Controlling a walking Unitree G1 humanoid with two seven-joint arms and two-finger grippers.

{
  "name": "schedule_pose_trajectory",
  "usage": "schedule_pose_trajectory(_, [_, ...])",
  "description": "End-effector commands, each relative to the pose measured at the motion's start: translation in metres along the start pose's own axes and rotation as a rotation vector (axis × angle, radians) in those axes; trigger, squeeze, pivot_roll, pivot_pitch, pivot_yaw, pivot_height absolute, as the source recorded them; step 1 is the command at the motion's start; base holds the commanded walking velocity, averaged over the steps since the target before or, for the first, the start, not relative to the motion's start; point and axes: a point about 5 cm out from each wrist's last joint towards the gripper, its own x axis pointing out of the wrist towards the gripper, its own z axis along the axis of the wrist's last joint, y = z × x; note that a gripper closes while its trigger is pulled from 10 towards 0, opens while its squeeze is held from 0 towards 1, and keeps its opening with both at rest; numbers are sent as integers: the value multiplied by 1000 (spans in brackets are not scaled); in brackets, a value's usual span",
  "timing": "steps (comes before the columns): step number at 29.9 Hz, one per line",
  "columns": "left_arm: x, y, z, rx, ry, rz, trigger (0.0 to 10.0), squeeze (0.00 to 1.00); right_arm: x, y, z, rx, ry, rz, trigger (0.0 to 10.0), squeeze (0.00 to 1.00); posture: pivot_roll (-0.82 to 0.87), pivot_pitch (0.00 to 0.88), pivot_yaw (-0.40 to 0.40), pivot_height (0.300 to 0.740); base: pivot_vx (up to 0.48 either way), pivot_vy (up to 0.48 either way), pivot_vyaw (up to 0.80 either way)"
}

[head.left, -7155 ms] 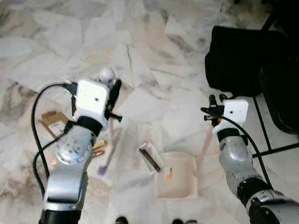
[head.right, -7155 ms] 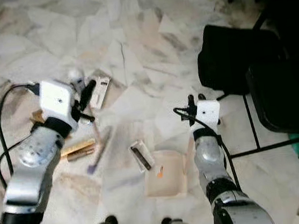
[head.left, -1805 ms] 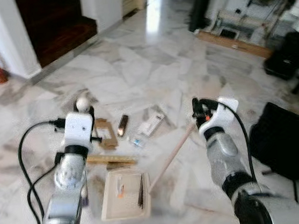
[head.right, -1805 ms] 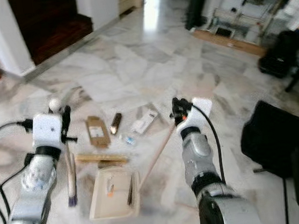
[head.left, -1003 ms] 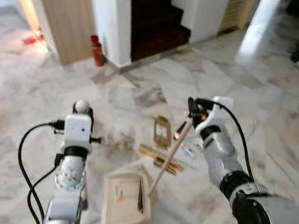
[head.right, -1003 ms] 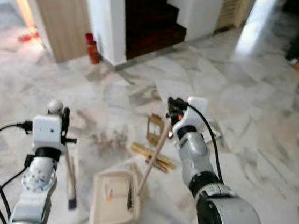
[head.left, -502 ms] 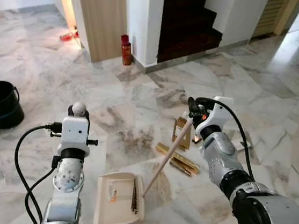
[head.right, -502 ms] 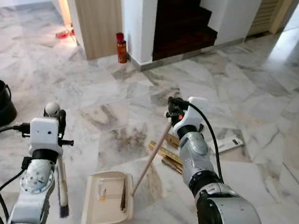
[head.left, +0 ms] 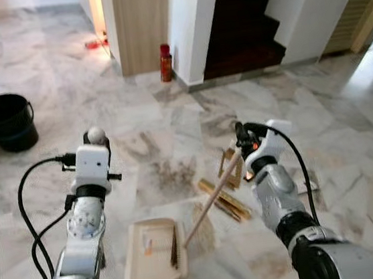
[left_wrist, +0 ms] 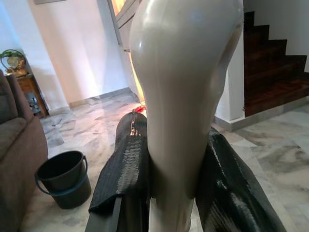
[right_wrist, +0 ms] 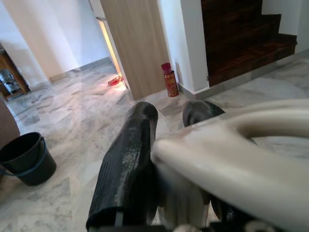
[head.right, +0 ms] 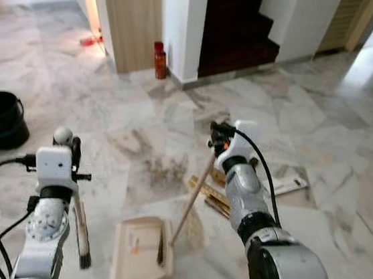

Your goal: Sweep floor

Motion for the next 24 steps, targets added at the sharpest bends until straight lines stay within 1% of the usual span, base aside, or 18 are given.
schedule_pose_trajectory(1, [4,-2,11,8,-56,0,10000,0,5,-2,12,-1,-43,-7,10000,0,238,0,-170,740,0,0,0])
schedule_pose_trajectory(6, [4,-2,12,7,-57,7,10000,0,5,-3,13,-6,-42,-6,10000,0,239,0,-172,740,0,0,0])
schedule_pose_trajectory(12, [3,0,11,12,-53,19,10000,0,5,-2,13,-22,-40,-1,10000,0,243,0,-176,740,351,0,0])
schedule_pose_trajectory(17, [1,0,10,11,-49,26,10000,0,5,-1,12,-31,-37,5,10000,0,245,0,-180,740,383,0,776])
schedule_pose_trajectory(19, [1,0,9,12,-47,29,10000,0,5,-1,12,-2,-37,-2,10000,0,244,0,-180,740,386,0,0])
schedule_pose_trajectory(24, [0,1,8,12,-43,32,10000,0,5,-2,12,-10,-38,1,10000,0,242,0,-180,740,392,0,0])
